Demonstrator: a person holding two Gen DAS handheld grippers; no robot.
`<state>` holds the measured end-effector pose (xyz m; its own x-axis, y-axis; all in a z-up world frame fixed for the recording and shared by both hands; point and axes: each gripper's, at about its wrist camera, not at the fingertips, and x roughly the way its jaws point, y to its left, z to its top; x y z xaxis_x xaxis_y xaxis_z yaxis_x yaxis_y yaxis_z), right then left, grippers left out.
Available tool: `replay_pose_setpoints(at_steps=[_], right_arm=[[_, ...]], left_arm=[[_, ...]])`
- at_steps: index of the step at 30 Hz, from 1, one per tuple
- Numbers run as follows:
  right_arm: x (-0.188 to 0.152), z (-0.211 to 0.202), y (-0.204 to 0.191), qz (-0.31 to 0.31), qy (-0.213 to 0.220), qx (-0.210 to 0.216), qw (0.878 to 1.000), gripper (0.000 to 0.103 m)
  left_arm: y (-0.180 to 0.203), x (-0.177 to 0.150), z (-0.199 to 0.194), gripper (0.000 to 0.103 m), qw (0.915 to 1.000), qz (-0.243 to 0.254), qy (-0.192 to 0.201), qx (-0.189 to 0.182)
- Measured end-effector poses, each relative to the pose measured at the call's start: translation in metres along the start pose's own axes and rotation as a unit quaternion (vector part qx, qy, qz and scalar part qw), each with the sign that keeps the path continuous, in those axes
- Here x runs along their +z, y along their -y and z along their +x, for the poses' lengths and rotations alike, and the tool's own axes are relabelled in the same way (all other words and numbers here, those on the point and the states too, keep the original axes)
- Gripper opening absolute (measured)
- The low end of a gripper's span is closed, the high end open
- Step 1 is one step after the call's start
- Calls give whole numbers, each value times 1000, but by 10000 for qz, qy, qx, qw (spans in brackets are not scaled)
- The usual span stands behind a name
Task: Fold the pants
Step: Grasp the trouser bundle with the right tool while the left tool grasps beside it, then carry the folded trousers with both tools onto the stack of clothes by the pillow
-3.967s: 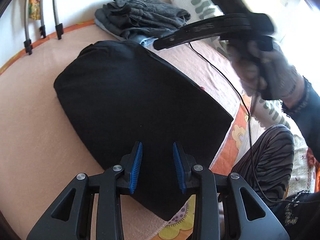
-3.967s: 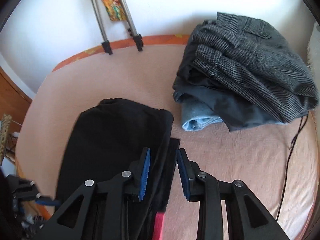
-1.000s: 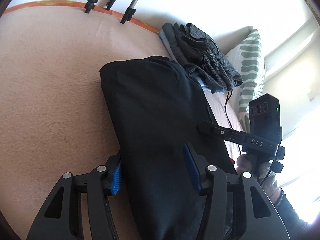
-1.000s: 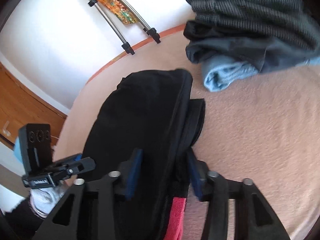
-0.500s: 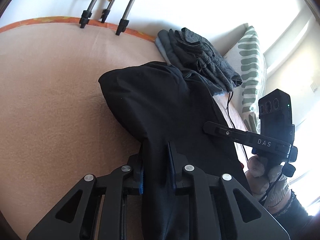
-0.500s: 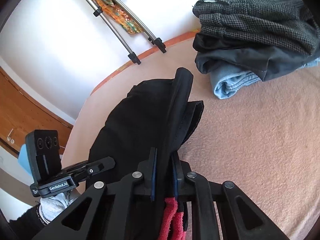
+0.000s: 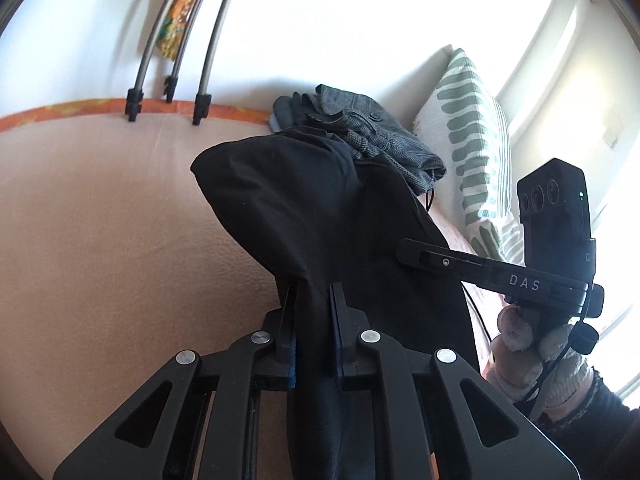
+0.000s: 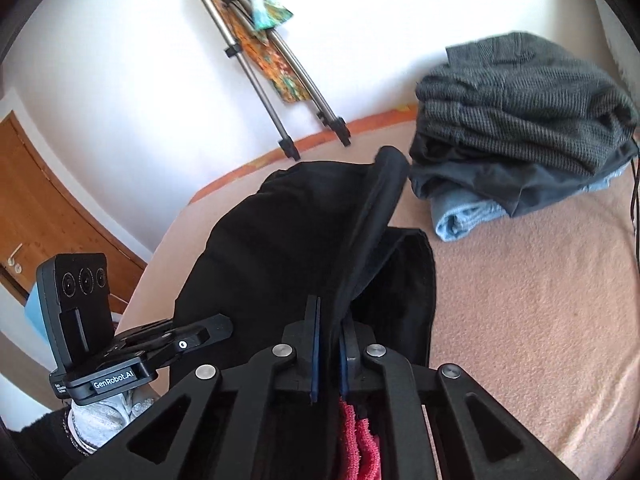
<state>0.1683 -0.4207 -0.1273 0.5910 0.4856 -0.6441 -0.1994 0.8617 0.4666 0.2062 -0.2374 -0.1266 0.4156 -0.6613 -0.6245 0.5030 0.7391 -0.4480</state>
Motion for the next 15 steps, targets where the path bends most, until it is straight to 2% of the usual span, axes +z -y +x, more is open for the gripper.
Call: replay_pose_setpoints(at_steps=[3, 4, 5, 6, 7, 8, 10, 11, 12, 15], right_arm=[[-3, 8, 12, 229, -178, 76, 9996, 6], [-4, 14, 15, 220, -289, -105, 9993, 8], [-5, 18, 17, 173, -336, -266, 9989, 14], [-6, 21, 18, 103, -379, -422, 9983, 24], [-6, 26, 21, 39, -479, -541, 9974, 29], [-7, 30, 24, 20, -596, -550, 9967, 42], [-8, 35, 33, 109, -656, -672, 9955, 51], [-8, 38, 39, 176, -699, -672, 9951, 60], [-9, 41, 44, 249, -739, -642, 9949, 64], [-8, 43, 50, 353, -671, -399, 9963, 68]], left_arm=[[-13, -5, 11, 11, 9995, -246, -171, 78], [-18, -8, 13, 11, 9992, -321, -201, 96], [-22, -10, 15, 11, 9989, -391, -228, 132], [-27, -11, 17, 11, 9986, -444, -249, 174], [-30, -11, 18, 11, 9983, -475, -263, 189], [-31, -12, 19, 11, 9981, -514, -269, 190], [-33, -12, 20, 11, 9980, -545, -284, 170], [-33, -12, 21, 11, 9980, -540, -286, 173], [-33, -12, 22, 11, 9980, -546, -289, 164], [-36, -12, 24, 11, 9978, -579, -305, 142]])
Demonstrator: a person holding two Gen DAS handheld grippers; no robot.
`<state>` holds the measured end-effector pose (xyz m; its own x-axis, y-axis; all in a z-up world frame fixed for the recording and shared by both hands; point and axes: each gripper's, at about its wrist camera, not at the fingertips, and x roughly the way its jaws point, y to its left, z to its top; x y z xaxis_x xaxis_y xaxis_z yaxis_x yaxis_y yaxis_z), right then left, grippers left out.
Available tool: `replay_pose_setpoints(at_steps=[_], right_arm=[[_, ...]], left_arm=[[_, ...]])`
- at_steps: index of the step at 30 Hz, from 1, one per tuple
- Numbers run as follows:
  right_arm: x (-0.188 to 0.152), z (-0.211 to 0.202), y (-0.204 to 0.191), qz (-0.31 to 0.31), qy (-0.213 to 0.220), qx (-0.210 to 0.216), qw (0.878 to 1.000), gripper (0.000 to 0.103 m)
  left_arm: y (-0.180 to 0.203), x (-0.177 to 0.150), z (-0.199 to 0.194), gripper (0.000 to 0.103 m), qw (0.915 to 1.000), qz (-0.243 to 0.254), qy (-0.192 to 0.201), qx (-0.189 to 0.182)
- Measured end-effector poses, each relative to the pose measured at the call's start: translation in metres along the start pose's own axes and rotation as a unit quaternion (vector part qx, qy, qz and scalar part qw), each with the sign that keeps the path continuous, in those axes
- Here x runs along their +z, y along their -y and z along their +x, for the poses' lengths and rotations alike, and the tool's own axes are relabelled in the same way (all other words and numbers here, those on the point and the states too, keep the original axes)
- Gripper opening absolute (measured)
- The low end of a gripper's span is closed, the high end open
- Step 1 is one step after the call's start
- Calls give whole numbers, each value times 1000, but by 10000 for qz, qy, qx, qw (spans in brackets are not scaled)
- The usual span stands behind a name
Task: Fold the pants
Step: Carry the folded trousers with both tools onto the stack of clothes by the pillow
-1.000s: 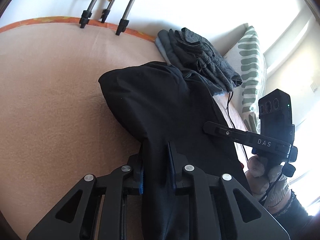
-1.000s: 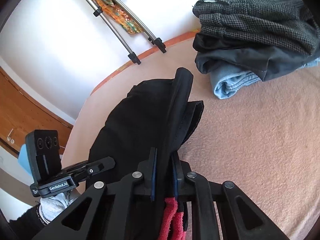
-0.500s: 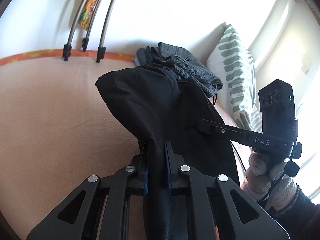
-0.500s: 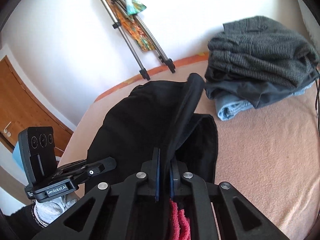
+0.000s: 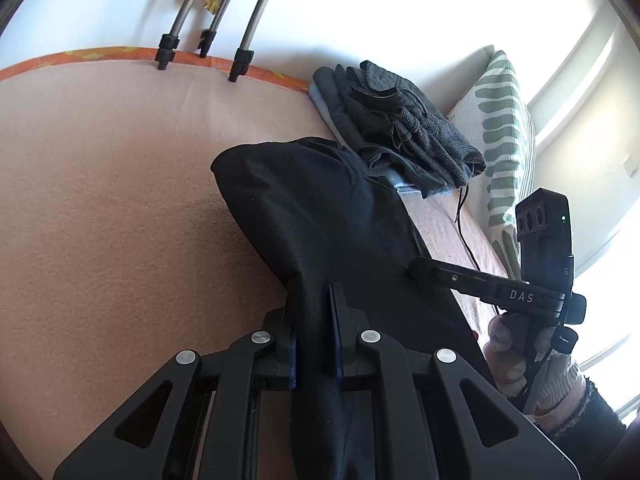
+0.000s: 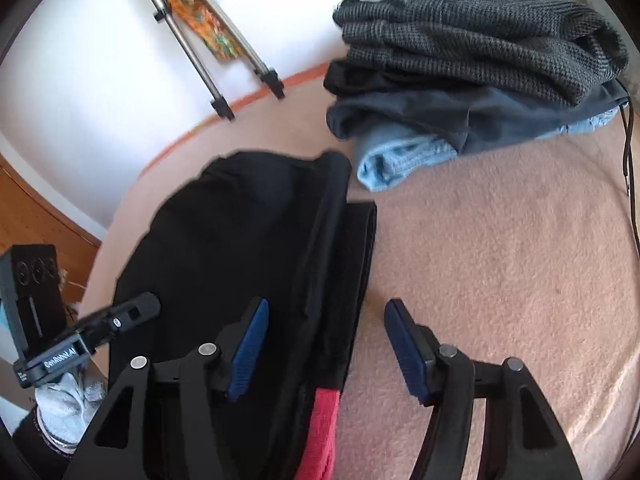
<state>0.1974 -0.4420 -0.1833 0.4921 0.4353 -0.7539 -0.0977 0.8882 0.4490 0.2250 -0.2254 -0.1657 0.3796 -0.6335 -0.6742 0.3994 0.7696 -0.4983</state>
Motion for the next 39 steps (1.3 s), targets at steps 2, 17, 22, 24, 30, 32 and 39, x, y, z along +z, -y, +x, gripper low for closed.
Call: replay_pose_setpoints(at_steps=[2, 17, 22, 24, 30, 32, 39], right_arm=[[-1, 3, 0, 61, 23, 281, 9996, 67], [-3, -27, -48, -272, 598, 302, 9974, 8], [2, -65, -61, -483, 1112, 149, 9925, 8], [6, -81, -61, -502, 1302, 139, 9901, 7], [19, -129, -51, -520, 1762, 22, 9830, 7], [29, -138, -47, -544, 1850, -62, 9812, 7], [80, -176, -16, -509, 2047, -268, 9771, 7]], left_arm=[[-2, -1, 1, 11, 10000, -32, -15, -15], [27, 2, -27, 11, 9986, 359, 400, -17], [56, 15, -42, 10, 9957, 671, 628, -107], [67, 22, -44, 10, 9945, 782, 678, -145], [101, 53, -40, 10, 9900, 1108, 820, -283], [112, 63, -34, 10, 9882, 1244, 839, -304], [149, 117, -6, 10, 9845, 1442, 874, -491]])
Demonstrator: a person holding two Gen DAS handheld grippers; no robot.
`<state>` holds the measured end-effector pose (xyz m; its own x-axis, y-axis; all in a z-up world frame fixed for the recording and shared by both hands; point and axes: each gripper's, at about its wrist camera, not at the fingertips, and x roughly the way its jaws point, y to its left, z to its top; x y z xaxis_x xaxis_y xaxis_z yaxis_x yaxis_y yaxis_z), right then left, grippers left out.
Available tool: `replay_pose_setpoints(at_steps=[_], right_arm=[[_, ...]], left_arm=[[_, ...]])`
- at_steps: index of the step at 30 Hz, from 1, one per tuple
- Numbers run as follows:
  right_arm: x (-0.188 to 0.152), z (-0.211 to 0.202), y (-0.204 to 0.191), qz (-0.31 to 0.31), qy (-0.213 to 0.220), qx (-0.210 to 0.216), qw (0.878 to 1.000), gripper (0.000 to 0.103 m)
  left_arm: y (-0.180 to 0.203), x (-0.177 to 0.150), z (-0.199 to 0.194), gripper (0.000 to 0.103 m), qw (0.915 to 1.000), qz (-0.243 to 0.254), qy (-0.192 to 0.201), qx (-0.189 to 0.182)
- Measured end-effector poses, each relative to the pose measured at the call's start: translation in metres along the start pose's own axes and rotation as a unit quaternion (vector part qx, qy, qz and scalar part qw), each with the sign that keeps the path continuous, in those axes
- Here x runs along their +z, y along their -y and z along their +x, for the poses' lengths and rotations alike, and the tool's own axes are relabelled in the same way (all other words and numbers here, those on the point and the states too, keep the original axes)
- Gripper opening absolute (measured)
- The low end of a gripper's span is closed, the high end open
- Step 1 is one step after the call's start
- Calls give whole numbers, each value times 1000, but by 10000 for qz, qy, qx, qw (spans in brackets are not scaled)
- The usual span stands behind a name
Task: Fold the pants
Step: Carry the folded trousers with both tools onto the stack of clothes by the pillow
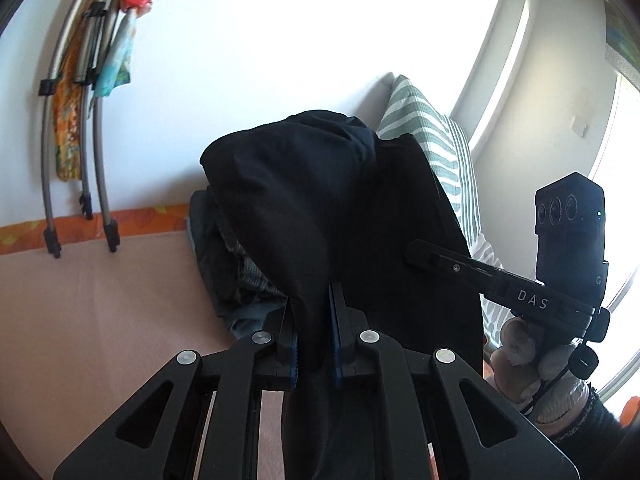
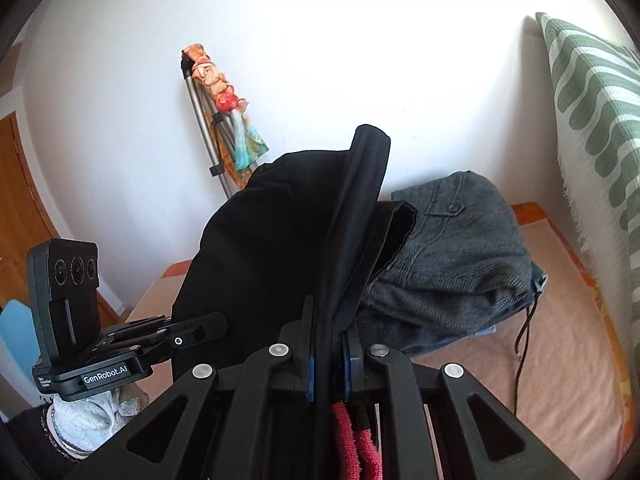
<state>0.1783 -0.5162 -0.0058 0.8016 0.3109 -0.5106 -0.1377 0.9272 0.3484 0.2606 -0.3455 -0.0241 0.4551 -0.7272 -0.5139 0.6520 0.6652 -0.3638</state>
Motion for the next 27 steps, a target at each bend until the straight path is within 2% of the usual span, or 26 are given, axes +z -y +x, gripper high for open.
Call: replay_pose_setpoints(at_steps=[6, 12, 18, 27], right_arm=[[54, 7, 32, -104, 68, -138, 9998, 7], [104, 45, 73, -110, -42, -266, 9996, 7], [122, 96, 103, -72, -229, -304, 9992, 7], [117, 157, 143, 46, -631, -363, 9973, 8]], left_arm=[[9, 44, 40, 10, 9998, 164, 145, -36], [-1, 74, 85, 10, 9996, 174, 201, -15], [-28, 83, 127, 10, 10000, -34, 64, 67], [-48, 82, 172, 11, 9992, 95, -211, 322]])
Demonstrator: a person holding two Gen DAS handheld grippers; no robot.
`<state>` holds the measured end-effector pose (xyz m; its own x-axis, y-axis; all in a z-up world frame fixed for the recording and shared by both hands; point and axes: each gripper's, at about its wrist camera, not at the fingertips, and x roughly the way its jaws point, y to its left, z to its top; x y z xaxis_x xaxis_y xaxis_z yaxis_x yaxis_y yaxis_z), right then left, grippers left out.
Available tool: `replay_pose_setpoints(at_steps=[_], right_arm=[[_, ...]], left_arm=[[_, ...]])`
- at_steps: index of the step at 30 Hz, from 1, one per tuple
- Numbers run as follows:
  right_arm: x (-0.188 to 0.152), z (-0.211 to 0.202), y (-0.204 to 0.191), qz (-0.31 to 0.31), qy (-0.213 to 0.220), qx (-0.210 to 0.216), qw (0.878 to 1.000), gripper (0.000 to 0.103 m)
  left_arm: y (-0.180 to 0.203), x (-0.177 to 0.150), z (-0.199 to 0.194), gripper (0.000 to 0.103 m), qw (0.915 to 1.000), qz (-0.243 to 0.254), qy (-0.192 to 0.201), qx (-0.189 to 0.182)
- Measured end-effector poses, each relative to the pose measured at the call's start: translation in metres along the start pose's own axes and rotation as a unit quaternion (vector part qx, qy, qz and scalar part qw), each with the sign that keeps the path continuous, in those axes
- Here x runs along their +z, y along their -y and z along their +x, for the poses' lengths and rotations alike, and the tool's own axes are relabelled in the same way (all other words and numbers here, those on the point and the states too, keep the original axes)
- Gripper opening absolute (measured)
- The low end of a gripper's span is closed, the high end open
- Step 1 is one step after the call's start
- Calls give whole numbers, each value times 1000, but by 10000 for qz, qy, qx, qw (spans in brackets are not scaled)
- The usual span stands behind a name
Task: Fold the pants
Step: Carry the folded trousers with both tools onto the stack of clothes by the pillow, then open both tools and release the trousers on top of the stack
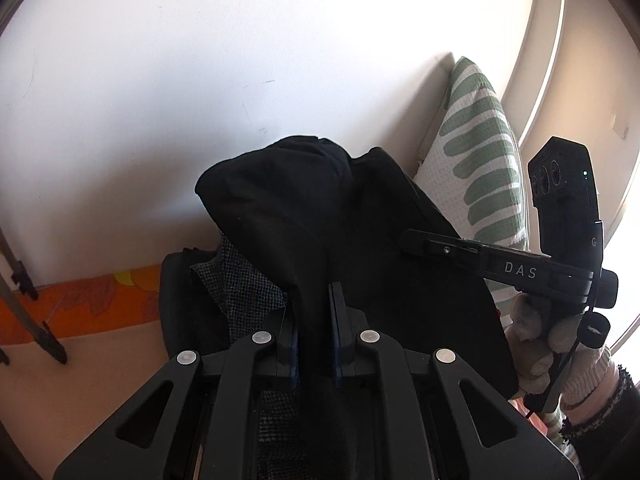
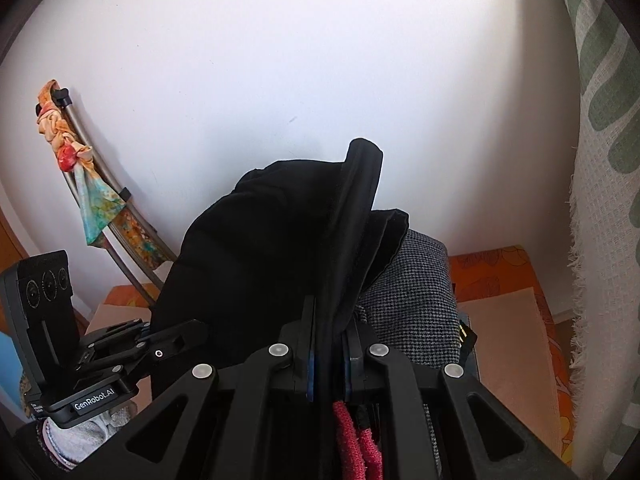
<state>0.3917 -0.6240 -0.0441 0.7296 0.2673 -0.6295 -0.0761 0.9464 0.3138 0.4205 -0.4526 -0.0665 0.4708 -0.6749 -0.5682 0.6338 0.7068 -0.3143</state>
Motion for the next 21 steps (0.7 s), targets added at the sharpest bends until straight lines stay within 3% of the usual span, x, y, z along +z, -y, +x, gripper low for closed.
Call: replay_pose_setpoints(at_steps=[2, 6, 10, 12, 16, 18, 21], right_arm=[[-2, 7, 5, -124, -63, -214, 9997, 8], [-10, 14, 11, -322, -155, -706, 9969, 13], [-15, 18, 12, -389, -225, -1218, 9915, 18], [-18, 12, 21, -291, -260, -1601, 9863, 35], [-27, -15, 24, -110, -24, -1748, 9845, 35], [-32, -32, 20, -27, 99, -1807, 9835, 36], [-45, -59, 7, 153, 236, -1583, 9870, 37]], left_arm=[[-2, -1, 5, 13, 9999, 76, -110, 106], [-12, -1, 6, 27, 9988, 40, -250, 429], [-23, -3, 0, 31, 9958, 90, -320, 852], [-28, -8, 2, 31, 9946, 143, -444, 929], [-30, -18, -9, 31, 9942, 175, -404, 984], [-31, -21, -20, 31, 9960, -4, -298, 838], [-21, -28, -29, 31, 9974, 7, -298, 653]])
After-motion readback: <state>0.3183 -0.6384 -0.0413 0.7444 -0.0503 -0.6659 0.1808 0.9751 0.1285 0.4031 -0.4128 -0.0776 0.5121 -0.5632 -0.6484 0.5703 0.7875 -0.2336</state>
